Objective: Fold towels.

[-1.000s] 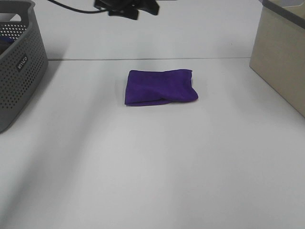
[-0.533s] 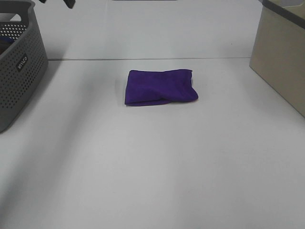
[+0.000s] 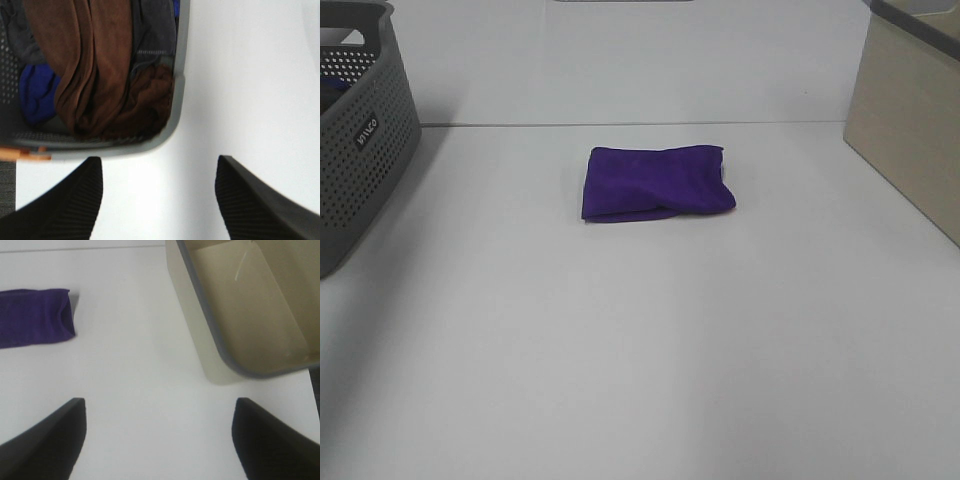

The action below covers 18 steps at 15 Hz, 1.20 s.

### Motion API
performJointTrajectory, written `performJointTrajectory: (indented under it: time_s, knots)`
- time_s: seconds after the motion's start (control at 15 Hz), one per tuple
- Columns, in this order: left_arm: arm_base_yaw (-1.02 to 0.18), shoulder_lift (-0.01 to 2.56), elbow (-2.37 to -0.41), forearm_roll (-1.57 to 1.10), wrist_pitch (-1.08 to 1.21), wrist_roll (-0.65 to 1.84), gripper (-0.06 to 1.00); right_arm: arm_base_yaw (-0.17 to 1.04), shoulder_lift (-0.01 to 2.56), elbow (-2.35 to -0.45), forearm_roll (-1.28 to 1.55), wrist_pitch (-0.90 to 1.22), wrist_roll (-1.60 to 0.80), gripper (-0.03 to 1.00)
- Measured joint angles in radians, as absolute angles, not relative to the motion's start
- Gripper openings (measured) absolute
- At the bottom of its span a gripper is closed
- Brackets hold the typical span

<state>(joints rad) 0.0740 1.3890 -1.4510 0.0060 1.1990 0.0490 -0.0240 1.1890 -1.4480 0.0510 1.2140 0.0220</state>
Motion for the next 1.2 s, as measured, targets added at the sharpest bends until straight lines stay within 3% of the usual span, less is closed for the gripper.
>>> performJointTrajectory:
  time_s: [0.47,0.87,1.2]
  knots:
    - [0.074,0.461,-0.823,0.025,1.124,0.071,0.60,-0.024,0.416,-0.885,0.046,1.224,0.014,0.79]
    - [0.074,0.185,-0.566,0.052,1.073,0.071,0.60,-0.024,0.121,-0.692,0.032,1.212,-0.014,0.79]
    - [0.074,0.025,-0.508,-0.013,1.052,0.083,0.60,-0.024,-0.005,-0.552,0.032,1.170,-0.032,0.79]
